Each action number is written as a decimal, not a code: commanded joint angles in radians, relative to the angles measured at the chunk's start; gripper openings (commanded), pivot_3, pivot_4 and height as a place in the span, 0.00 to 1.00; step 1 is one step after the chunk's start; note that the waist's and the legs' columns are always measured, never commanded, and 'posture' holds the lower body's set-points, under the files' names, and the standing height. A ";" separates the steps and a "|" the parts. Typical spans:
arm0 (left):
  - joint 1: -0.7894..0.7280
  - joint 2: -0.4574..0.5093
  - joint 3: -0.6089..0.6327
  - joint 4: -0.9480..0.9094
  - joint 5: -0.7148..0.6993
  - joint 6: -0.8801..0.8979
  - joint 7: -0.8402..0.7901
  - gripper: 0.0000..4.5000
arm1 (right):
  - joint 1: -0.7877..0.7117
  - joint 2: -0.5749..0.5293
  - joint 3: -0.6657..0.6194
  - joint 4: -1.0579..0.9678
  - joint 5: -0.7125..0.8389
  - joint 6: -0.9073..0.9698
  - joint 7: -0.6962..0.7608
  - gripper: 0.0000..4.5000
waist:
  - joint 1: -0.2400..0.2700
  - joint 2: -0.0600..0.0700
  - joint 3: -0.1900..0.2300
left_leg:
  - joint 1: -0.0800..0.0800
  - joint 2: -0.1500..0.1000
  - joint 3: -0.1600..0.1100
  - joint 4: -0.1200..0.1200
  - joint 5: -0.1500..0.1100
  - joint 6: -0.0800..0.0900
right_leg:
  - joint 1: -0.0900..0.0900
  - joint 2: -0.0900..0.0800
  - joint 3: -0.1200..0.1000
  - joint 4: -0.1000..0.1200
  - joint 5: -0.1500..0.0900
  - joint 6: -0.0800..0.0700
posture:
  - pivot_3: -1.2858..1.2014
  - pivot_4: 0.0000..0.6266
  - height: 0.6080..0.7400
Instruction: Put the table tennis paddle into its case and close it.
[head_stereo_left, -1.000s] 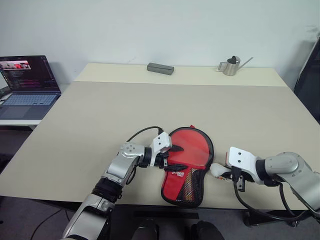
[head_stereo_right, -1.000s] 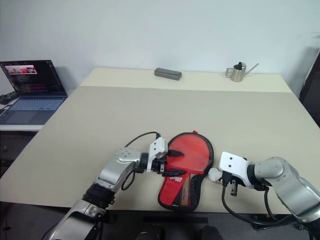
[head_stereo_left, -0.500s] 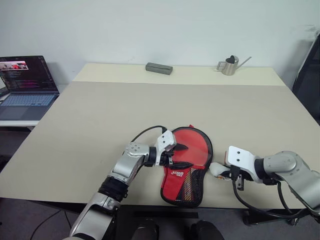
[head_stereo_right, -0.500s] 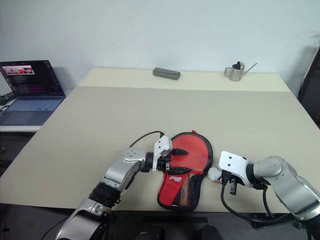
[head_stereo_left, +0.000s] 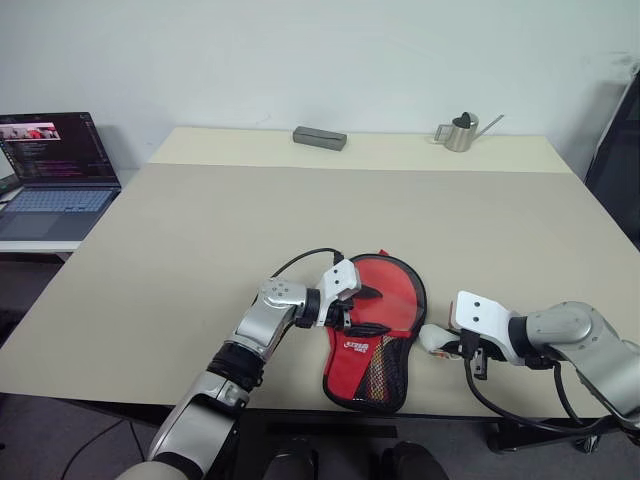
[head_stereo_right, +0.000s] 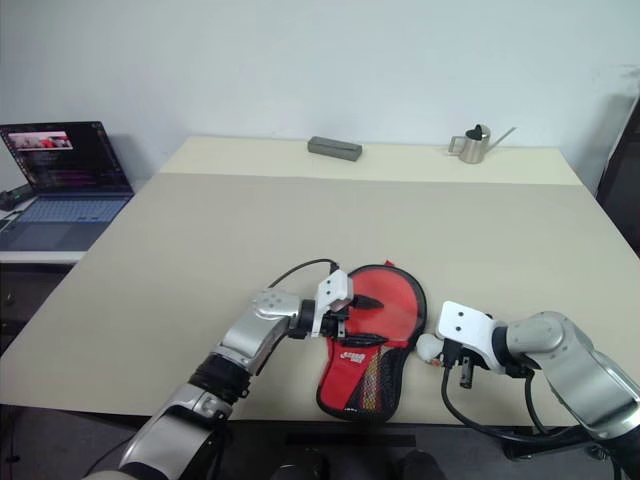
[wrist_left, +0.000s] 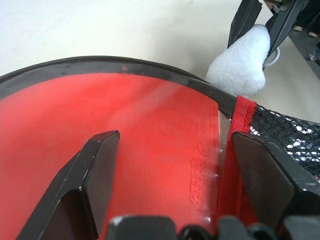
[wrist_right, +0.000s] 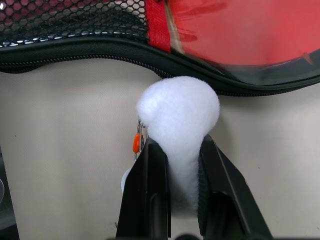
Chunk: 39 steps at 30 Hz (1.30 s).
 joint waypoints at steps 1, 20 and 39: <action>0.017 -0.012 -0.061 0.067 0.046 0.009 -0.020 0.87 | 0.024 -0.025 -0.020 -0.035 0.021 0.003 0.028 0.05 | 0.001 0.000 0.000 | 0.000 0.000 0.000 0.000 0.000 0.000 | 0.000 0.000 0.000 0.000 0.000 0.000 | 0.52 0.24 1.00; 0.017 -0.030 -0.069 0.119 0.052 0.052 -0.076 0.87 | 0.175 -0.100 -0.101 -0.192 0.128 0.055 0.069 0.05 | 0.011 0.004 -0.006 | -0.001 -0.005 -0.001 0.000 -0.003 0.003 | 0.001 -0.005 -0.001 -0.001 -0.004 0.005 | 0.52 0.24 1.00; 0.019 -0.042 -0.073 0.124 0.059 0.046 -0.068 0.87 | 0.247 -0.131 -0.057 -0.317 0.216 0.069 0.095 0.05 | 0.013 0.004 -0.017 | -0.001 -0.021 -0.009 0.000 -0.013 0.016 | 0.010 -0.030 -0.011 -0.002 -0.017 0.018 | 0.52 0.24 1.00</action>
